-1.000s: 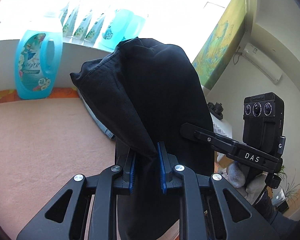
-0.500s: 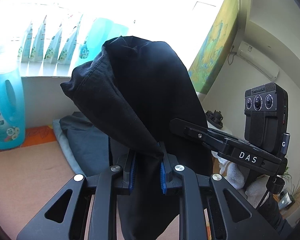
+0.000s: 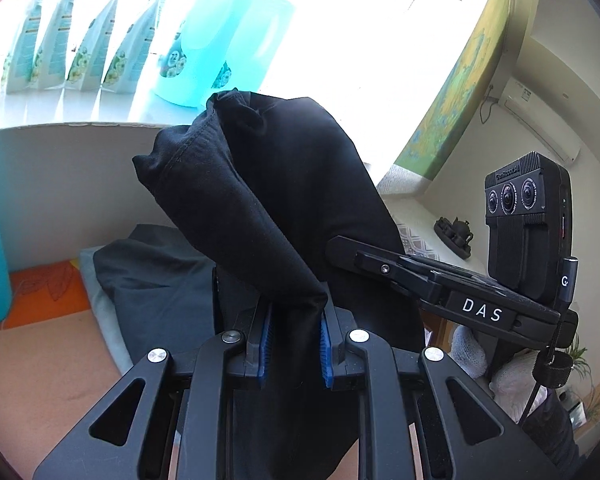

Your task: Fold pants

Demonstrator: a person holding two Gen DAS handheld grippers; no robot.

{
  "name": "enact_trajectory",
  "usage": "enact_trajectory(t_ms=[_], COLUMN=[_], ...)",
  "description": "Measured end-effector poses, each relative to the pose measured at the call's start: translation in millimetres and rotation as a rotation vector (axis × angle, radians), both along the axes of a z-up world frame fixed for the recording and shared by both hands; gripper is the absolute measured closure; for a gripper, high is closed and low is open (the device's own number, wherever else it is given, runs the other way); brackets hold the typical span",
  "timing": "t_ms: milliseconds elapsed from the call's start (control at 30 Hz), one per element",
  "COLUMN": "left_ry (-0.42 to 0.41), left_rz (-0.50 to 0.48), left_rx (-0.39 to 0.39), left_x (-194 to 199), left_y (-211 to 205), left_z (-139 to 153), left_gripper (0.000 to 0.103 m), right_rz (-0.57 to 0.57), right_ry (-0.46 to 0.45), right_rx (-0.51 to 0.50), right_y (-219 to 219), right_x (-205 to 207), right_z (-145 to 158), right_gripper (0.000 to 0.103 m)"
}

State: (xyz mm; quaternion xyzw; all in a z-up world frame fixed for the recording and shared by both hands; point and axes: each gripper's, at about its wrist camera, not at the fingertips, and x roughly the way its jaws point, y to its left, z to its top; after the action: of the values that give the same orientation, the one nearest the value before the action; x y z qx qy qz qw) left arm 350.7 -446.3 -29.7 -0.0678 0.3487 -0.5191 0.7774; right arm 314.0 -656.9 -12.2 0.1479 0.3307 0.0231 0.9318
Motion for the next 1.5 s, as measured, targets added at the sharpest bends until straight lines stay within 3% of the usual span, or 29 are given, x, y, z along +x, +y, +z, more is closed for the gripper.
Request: enact_trajectory(t_ms=[100, 200, 267, 333, 667, 1000, 1100, 1300, 1400, 1500], left_ry=[-0.004, -0.014, 0.007, -0.023, -0.057, -0.099, -0.125, -0.176, -0.201, -0.230], left_rz=[0.036, 0.101, 0.124, 0.138, 0.160, 0.122, 0.109, 0.092, 0.084, 0.076], left_rx=[0.034, 0.100, 0.129, 0.150, 0.163, 0.149, 0.143, 0.121, 0.118, 0.125], left_x=[11.9, 22.1, 26.7, 25.3, 15.9, -31.0, -51.3, -95.6, -116.5, -135.9], left_y=[-9.6, -12.8, -11.0, -6.9, 18.4, 48.3, 60.3, 91.0, 105.9, 118.6], left_z=[-12.6, -24.1, -30.7, -31.6, -21.7, -1.4, 5.9, 24.3, 30.0, 34.0], left_gripper=[0.086, 0.086, 0.081, 0.078, 0.073, 0.072, 0.061, 0.060, 0.052, 0.052], right_rz=[-0.014, -0.123, -0.172, -0.210, -0.206, -0.201, -0.220, -0.246, -0.257, -0.264], right_ry=[0.044, 0.104, 0.131, 0.134, 0.072, 0.022, 0.008, -0.013, -0.021, -0.031], right_rx=[-0.040, -0.133, -0.149, -0.149, -0.133, -0.159, -0.171, -0.187, -0.205, -0.234], right_y=[-15.1, -34.4, -45.4, -53.3, -31.7, 16.7, 32.8, 65.9, 83.3, 99.9], right_x=[15.5, 27.4, 28.6, 21.9, -12.8, -77.2, -99.7, -143.6, -165.8, -185.4], right_z=[-15.1, -33.1, -40.8, -43.0, -24.1, -9.7, -2.6, 10.0, 13.8, 17.4], right_gripper=[0.089, 0.075, 0.074, 0.064, 0.061, 0.059, 0.052, 0.049, 0.038, 0.036])
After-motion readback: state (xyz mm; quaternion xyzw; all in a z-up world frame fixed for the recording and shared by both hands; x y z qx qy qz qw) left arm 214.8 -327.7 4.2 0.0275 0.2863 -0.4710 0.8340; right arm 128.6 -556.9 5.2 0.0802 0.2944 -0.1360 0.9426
